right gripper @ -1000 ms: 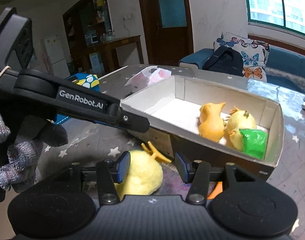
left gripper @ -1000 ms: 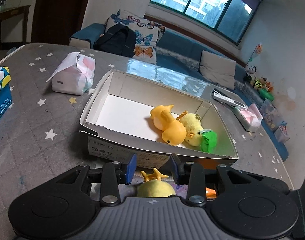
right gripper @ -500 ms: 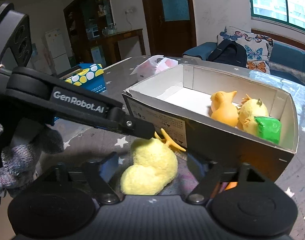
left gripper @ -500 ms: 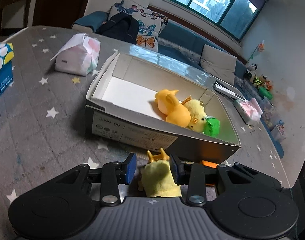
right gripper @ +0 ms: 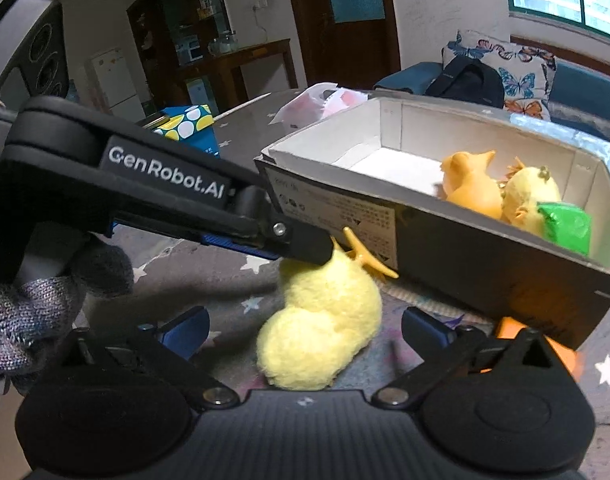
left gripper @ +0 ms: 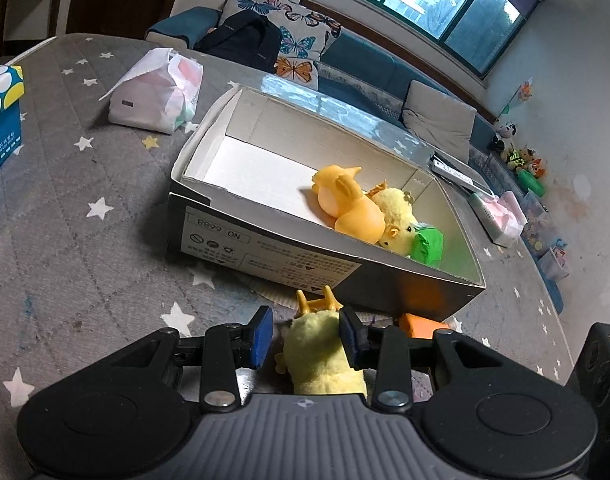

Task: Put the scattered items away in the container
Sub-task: 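Move the right gripper onto the yellow plush chick and close it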

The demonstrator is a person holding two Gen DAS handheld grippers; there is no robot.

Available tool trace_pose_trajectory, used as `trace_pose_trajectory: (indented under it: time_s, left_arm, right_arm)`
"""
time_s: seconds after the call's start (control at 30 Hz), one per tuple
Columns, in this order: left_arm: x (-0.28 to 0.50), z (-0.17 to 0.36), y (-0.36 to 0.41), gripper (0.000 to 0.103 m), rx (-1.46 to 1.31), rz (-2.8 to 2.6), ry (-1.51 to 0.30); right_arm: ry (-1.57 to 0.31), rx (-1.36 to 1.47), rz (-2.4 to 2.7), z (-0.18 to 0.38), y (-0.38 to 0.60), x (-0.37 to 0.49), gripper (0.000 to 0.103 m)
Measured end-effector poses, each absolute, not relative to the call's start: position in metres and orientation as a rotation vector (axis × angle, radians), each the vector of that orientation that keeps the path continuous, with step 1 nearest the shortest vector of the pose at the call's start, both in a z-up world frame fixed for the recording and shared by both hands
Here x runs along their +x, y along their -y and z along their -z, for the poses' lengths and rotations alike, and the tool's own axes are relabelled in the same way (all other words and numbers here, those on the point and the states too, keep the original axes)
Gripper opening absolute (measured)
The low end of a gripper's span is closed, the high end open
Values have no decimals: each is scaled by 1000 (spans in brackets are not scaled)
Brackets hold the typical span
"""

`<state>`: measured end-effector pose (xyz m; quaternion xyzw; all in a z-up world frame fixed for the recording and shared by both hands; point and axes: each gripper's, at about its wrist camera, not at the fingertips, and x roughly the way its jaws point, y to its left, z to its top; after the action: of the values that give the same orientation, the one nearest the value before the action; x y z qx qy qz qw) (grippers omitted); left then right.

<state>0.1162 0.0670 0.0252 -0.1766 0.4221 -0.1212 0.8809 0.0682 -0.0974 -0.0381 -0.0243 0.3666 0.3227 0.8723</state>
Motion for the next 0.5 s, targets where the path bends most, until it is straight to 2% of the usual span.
trace_pose_trajectory:
  time_s: [0.5]
  left_arm:
    - [118,-20,-62,39,-386,277,-908]
  right_arm:
    - [-841,11,-650,54,94,72,103]
